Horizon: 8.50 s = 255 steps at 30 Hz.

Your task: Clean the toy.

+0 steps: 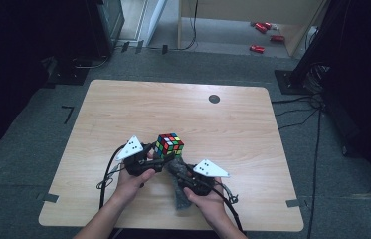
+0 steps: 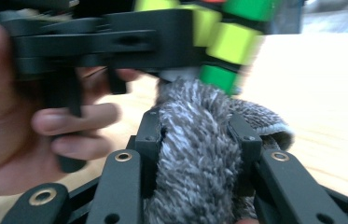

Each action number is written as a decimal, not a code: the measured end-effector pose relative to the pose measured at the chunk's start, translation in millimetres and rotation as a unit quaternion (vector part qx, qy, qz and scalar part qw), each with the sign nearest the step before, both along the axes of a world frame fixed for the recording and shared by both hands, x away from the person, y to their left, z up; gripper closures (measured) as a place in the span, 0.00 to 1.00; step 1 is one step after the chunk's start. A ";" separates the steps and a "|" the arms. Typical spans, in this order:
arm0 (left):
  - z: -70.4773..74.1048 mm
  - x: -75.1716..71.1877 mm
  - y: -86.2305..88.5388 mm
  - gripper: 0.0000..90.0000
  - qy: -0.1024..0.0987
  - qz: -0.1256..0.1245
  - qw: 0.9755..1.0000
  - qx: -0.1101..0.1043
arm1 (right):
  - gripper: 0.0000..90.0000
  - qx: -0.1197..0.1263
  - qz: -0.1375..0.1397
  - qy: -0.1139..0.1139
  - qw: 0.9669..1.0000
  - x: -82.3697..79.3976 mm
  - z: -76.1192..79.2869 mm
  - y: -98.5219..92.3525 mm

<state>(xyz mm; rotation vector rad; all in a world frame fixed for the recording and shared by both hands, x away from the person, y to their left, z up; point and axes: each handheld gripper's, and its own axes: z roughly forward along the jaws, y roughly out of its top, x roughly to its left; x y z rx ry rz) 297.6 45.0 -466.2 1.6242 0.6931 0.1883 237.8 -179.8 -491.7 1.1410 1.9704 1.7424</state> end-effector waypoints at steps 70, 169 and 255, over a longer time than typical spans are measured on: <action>-1.3 15.1 13.2 0.39 0.062 0.010 0.998 0.027 | 0.35 -0.147 -0.067 -0.134 0.978 30.1 13.1 -79.7; -8.6 -17.6 -18.7 0.39 -0.222 0.012 0.956 0.189 | 0.25 0.046 0.019 0.069 0.996 29.1 24.9 -64.5; -2.5 -23.2 -30.3 0.39 -0.122 -0.078 0.978 0.149 | 0.80 0.011 0.019 0.024 0.999 10.7 48.5 -54.8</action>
